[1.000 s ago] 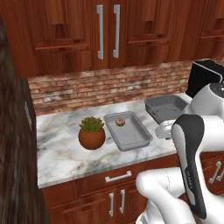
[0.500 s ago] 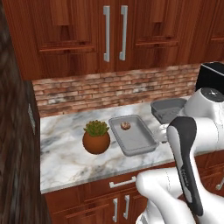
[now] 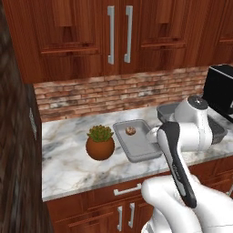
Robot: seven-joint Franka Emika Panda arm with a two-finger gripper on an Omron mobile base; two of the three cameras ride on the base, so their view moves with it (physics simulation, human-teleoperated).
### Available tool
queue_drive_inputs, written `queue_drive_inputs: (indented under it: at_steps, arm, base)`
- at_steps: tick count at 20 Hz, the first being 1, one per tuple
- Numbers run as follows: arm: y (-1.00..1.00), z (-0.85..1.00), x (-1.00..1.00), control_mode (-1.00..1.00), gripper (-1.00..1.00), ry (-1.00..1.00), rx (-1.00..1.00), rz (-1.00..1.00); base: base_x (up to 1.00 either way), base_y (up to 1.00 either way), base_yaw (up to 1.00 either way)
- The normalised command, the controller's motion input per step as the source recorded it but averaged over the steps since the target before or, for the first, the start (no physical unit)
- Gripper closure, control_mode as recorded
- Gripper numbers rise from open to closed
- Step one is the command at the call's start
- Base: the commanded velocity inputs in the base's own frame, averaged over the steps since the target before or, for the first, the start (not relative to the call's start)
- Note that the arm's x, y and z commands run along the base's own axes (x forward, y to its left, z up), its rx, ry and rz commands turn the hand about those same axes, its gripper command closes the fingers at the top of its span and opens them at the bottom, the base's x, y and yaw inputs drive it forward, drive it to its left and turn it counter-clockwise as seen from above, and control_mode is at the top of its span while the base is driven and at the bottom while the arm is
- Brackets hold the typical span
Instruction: Place one mushroom and one chicken drumstick in each tupperware on the nearby counter, to pack two identical lunches.
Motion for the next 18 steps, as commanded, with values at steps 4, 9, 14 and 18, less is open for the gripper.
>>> queue_drive_inputs:
  at_steps: [4, 9, 14, 18]
  arm:
    - [0.06, -0.39, 0.78, -1.0, 1.0, 0.0, 0.0, 0.01]
    - [0.0, -0.45, 0.61, -1.0, 1.0, 0.0, 0.0, 0.1]
    - [0.0, -0.35, 0.48, -1.0, 1.0, 0.01, 0.0, 0.16]
    - [0.0, -0.17, 0.37, -1.0, 1.0, 0.08, -0.04, 0.17]
  base:
    - [0.0, 0.0, 0.0]
    - [0.0, 0.0, 0.0]
    - [0.0, 0.0, 0.0]
    - [0.0, 0.0, 0.0]
